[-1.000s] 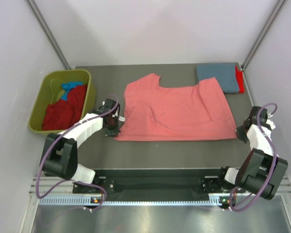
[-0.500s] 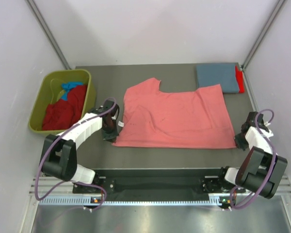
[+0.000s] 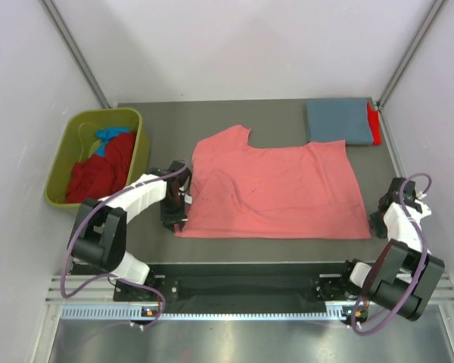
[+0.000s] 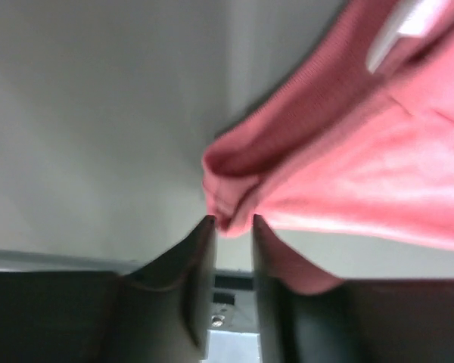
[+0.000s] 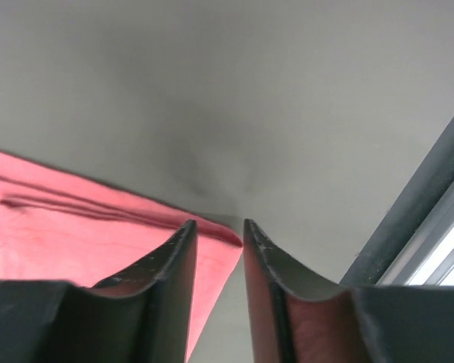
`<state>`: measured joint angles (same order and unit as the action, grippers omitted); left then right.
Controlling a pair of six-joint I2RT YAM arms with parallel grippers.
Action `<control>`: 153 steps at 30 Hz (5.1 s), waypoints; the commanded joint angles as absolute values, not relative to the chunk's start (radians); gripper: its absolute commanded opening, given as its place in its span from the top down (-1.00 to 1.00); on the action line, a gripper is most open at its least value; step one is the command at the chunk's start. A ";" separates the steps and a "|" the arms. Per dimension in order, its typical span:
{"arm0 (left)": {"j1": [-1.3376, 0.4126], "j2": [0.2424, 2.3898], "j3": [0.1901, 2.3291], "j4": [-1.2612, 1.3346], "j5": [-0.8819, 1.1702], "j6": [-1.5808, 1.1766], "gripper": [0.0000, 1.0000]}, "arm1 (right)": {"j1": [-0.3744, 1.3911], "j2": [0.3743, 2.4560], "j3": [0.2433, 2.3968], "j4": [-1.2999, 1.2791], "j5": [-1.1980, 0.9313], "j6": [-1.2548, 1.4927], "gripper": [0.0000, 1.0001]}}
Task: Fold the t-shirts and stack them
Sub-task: Fold the tshirt
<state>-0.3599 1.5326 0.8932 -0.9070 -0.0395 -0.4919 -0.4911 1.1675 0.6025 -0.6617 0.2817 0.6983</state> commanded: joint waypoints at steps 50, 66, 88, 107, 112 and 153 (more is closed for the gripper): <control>-0.146 2.345 2.031 -0.606 0.146 -0.167 1.00 | -0.304 1.806 1.289 -0.218 -0.428 0.198 0.07; -0.199 2.312 2.019 -0.555 0.167 -0.147 0.64 | -0.265 1.784 1.319 -0.261 -0.387 0.210 0.07; -0.183 2.020 1.583 -0.670 0.178 -0.313 0.95 | 0.183 1.746 1.350 -0.319 -0.231 0.365 0.20; -0.020 1.878 1.620 -0.624 0.201 -0.429 0.76 | 0.850 2.227 1.858 -0.247 0.268 0.594 -0.09; -0.015 1.859 1.562 -0.601 0.215 -0.428 0.76 | 0.890 2.275 1.891 -0.225 0.282 0.549 -0.11; -0.048 1.873 1.384 -0.565 0.357 -0.387 0.78 | 0.897 2.267 1.735 -0.186 0.342 0.541 1.00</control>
